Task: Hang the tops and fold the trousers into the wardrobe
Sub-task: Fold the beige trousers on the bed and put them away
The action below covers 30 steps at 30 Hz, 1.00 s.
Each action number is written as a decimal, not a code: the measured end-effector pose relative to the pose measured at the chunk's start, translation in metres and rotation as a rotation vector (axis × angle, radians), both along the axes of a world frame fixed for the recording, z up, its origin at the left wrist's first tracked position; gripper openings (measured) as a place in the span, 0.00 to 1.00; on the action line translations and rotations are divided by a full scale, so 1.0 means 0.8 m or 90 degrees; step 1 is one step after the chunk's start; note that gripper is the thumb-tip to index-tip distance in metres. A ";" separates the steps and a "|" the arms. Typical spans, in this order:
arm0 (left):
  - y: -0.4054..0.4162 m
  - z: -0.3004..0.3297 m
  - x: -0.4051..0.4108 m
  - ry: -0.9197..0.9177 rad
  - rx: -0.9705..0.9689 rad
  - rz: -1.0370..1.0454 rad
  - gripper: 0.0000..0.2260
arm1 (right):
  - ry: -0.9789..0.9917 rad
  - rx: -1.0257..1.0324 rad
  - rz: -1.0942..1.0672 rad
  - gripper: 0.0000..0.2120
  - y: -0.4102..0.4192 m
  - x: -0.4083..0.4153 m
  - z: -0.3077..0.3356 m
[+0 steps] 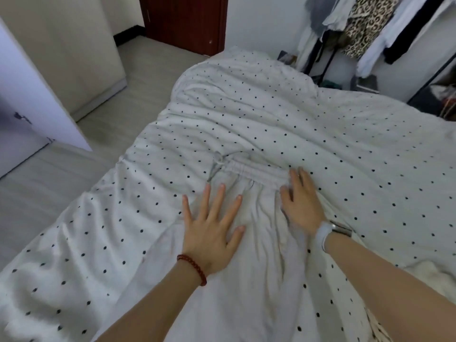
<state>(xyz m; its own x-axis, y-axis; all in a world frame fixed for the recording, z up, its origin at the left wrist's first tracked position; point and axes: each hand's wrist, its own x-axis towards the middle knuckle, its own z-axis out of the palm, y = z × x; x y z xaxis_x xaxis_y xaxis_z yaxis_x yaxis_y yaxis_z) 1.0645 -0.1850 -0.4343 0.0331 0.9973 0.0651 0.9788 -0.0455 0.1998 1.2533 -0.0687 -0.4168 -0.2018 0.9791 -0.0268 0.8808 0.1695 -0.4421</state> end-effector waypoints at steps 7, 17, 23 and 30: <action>0.035 -0.021 0.012 0.118 -0.157 -0.083 0.30 | 0.226 -0.314 -0.152 0.22 0.065 0.004 0.027; 0.036 0.002 0.012 0.078 -0.253 -0.057 0.27 | 0.186 -0.270 -0.060 0.32 0.050 -0.011 0.081; -0.031 0.050 -0.011 -0.566 0.024 0.184 0.15 | 0.137 -0.060 0.103 0.13 -0.061 -0.034 0.122; -0.134 0.113 -0.103 -1.237 -0.130 0.535 0.25 | 0.070 0.247 0.379 0.16 -0.255 -0.060 0.071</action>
